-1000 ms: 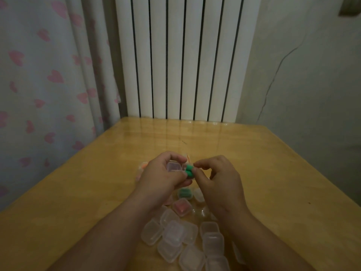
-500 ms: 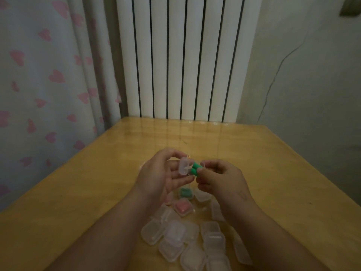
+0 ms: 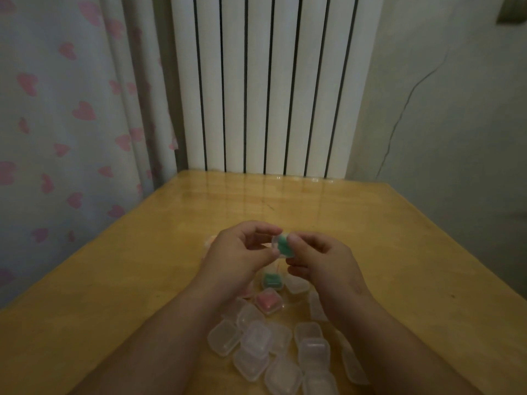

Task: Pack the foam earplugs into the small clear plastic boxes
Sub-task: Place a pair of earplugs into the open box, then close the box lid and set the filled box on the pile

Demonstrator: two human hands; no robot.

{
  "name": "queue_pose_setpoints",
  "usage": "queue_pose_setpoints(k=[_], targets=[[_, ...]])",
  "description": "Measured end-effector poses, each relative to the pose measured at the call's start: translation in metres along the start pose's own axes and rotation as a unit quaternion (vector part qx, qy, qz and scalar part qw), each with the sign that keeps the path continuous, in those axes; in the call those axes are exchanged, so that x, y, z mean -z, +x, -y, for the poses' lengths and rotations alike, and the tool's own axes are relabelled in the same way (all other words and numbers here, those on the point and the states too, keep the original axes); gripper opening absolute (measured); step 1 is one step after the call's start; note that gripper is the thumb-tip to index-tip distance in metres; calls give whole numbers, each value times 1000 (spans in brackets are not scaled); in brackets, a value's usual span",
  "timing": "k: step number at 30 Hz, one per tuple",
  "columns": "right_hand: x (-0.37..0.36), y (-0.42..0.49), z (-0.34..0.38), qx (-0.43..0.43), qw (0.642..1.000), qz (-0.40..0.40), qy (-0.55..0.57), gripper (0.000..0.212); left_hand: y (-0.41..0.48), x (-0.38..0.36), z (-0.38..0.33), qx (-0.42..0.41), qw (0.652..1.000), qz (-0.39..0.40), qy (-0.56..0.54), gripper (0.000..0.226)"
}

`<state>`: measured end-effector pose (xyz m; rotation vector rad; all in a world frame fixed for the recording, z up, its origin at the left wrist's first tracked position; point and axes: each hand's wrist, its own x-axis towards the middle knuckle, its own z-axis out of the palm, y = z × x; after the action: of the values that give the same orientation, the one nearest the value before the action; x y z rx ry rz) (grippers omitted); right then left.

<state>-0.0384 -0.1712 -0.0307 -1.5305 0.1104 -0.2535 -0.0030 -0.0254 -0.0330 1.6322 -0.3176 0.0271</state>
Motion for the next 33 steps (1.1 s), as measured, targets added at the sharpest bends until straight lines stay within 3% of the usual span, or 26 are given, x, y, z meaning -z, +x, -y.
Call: queue_pose_setpoints(k=[3, 8, 10, 14, 17, 21, 24, 29, 33], targets=[[1, -2, 2, 25, 998, -15, -60, 7, 0, -1, 2, -14, 1000, 1, 28, 37], [13, 0, 16, 57, 974, -19, -217, 5, 3, 5, -4, -15, 996, -77, 30, 36], [18, -2, 22, 19, 959, 35, -279, 6, 4, 9, -6, -12, 991, -118, 53, 38], [16, -5, 22, -68, 894, 117, -427, 8, 8, 16, -2, -2, 982, -139, 129, 44], [10, -4, 12, -83, 883, 101, -451, 12, 13, 22, 1, -44, 957, -82, 274, 42], [4, -3, 5, -37, 864, 51, -499, 14, 12, 23, 5, -47, 882, -52, 465, 45], [3, -3, 5, 23, 878, 13, -479, 4, 14, 25, 6, -37, 876, -66, 477, 48], [1, 10, -6, 51, 894, 12, -445, 21, 13, 24, 8, -7, 901, -50, 430, 50], [-1, 21, -4, 53, 883, 36, -465, 26, 15, 24, 12, -8, 895, -77, 438, 48]])
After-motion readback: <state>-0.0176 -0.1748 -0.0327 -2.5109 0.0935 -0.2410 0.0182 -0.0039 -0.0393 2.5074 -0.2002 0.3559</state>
